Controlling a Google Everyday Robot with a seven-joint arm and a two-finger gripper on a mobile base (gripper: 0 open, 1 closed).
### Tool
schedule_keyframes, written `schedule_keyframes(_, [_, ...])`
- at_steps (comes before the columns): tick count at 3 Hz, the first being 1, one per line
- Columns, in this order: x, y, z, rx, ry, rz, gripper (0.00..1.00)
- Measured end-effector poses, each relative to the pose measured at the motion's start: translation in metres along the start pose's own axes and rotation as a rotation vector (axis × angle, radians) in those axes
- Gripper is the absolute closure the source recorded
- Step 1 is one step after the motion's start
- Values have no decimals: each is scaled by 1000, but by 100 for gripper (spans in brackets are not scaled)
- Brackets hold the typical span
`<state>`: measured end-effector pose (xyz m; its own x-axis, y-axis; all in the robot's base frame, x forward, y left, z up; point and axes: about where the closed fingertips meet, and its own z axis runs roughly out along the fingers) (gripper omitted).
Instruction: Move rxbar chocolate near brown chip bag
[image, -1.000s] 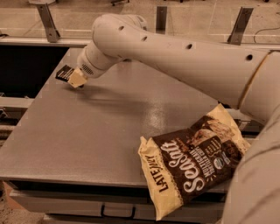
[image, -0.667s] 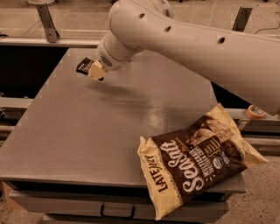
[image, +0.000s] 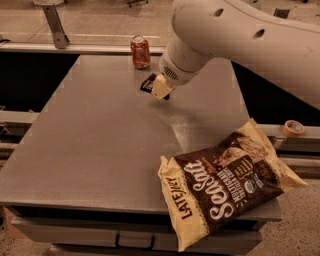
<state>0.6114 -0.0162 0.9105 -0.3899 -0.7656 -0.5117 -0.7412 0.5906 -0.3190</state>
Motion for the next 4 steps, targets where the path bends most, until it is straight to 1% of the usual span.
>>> schedule_keyframes(1, [55, 4, -6, -1, 134, 60, 100])
schedule_keyframes(2, [96, 13, -7, -15, 250, 112, 81])
schedule_keyframes(3, [116, 16, -13, -8, 320, 135, 58])
schedule_keyframes(4, [122, 20, -16, -6, 358, 138, 35])
